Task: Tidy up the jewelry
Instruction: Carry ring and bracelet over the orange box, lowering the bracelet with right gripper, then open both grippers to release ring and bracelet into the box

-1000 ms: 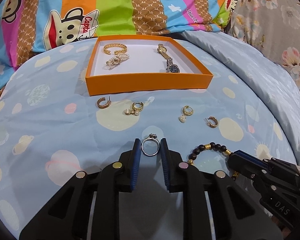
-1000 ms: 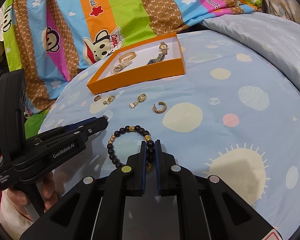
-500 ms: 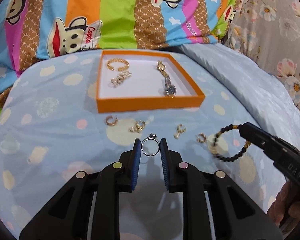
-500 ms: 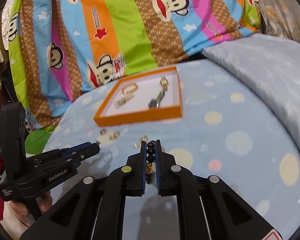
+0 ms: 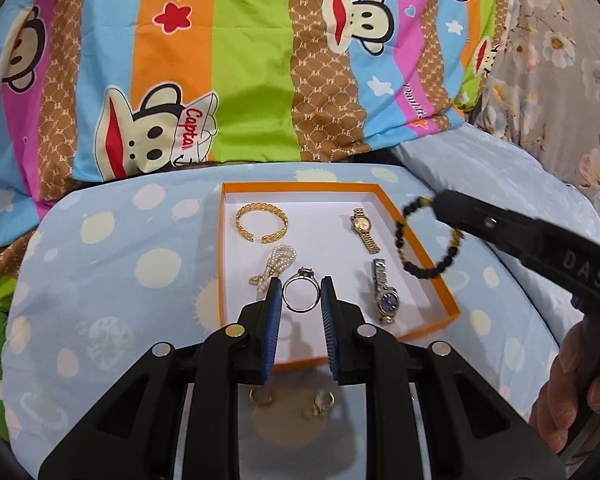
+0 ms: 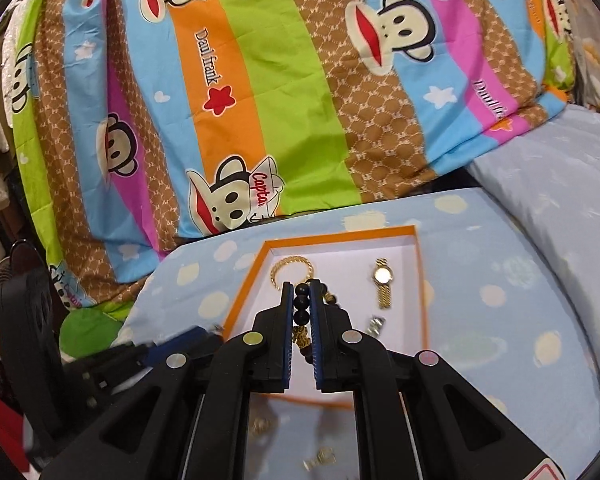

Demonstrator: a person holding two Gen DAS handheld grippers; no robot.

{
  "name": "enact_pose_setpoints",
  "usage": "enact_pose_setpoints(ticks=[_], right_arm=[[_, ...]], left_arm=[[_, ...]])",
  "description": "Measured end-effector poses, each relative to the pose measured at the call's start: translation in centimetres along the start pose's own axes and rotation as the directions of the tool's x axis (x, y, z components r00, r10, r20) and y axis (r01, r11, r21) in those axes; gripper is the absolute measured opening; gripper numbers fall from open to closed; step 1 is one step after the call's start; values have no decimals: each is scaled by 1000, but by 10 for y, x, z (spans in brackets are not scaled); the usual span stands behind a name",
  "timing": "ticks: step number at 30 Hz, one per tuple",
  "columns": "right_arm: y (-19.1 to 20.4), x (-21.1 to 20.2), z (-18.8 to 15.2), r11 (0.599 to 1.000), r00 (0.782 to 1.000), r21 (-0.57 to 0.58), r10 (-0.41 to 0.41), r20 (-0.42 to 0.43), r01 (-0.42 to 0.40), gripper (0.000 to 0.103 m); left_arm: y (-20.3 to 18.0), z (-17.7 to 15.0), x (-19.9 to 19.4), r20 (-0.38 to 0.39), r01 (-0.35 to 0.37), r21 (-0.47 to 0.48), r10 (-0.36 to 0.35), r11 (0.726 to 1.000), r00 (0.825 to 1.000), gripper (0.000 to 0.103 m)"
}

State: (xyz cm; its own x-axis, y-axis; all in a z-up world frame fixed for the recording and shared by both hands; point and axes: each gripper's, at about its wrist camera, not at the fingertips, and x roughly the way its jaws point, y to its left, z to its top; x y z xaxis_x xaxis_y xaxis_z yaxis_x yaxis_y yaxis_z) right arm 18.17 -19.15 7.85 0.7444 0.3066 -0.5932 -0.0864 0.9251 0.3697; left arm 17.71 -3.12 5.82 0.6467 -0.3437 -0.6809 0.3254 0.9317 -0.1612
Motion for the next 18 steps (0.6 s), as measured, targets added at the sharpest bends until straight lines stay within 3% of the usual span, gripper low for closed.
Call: enact_pose_setpoints(ticks=[7, 18], right_arm=[[-16, 62, -14, 999, 994, 27, -30, -108, 33, 8], [-30, 80, -32, 996, 984, 23, -78, -162, 83, 8]], left_arm=[[7, -7, 43, -73, -3, -22, 1, 1000, 997, 19], [14, -18, 66, -114, -6, -30, 3, 1000, 993, 19]])
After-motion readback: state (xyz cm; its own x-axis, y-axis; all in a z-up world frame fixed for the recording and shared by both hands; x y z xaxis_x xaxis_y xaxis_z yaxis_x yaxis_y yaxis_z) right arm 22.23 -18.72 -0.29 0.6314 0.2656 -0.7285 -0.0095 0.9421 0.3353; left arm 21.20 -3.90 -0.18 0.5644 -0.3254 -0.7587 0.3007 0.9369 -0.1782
